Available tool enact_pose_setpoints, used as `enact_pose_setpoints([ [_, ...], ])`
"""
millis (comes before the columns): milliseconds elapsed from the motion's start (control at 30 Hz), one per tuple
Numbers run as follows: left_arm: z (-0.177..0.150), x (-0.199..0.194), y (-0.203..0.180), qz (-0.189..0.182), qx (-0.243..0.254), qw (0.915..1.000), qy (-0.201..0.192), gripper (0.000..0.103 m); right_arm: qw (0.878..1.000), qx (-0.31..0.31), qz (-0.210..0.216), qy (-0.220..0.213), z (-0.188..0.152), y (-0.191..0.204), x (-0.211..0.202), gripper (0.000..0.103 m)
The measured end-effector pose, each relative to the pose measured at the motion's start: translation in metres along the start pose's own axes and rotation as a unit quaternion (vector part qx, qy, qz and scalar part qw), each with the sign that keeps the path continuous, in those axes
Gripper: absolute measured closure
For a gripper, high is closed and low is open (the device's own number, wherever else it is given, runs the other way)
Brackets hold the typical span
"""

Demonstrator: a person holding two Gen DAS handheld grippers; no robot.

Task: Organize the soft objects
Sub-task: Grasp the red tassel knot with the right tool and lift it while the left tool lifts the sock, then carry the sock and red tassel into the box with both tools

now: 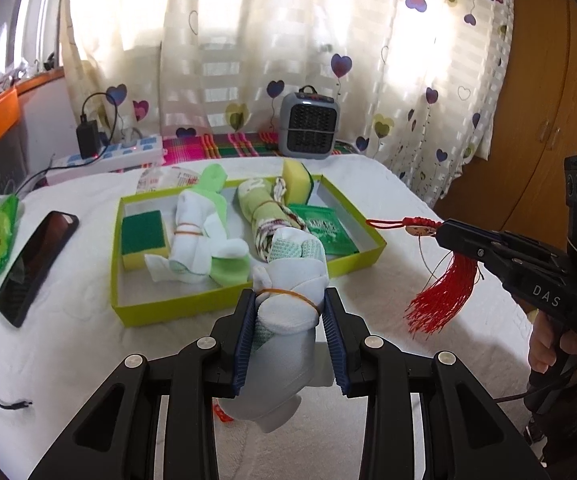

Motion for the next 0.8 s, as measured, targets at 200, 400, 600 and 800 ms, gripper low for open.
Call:
enact_pose_setpoints([
  [200,0.011,-0.004,0.003,0.001,0.0,0.9999,-0.01,0.071,1.0,-0.001,0.001,-0.012,0.012,0.002,-0.002,0.091],
  [400,0.023,-0.009,0.007,-0.002,-0.005,0.9998,-0.02,0.071,1.0,-0.001,0.005,-0.022,0.025,0.004,-0.003,0.091],
  [600,0.042,-0.011,0.02,0.002,-0.015,0.9995,-0.029,0.071,0.999,-0.003,0.013,-0.029,0.039,0.008,0.0,0.091],
  [800,0.059,-0.001,0.035,0.002,-0.024,0.9994,-0.025,0.071,0.999,-0.002,0.023,-0.03,0.052,0.012,0.011,0.091],
])
Point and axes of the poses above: each gripper's, at about its wrist camera, not at the fingertips, and x roughly the way its jaws point, y to its left, z to its top, the point moved 8 cm from there along x, roughly the way its jaws point, and after that the axes turned 3 degrees about y, right-handed, at the moved point
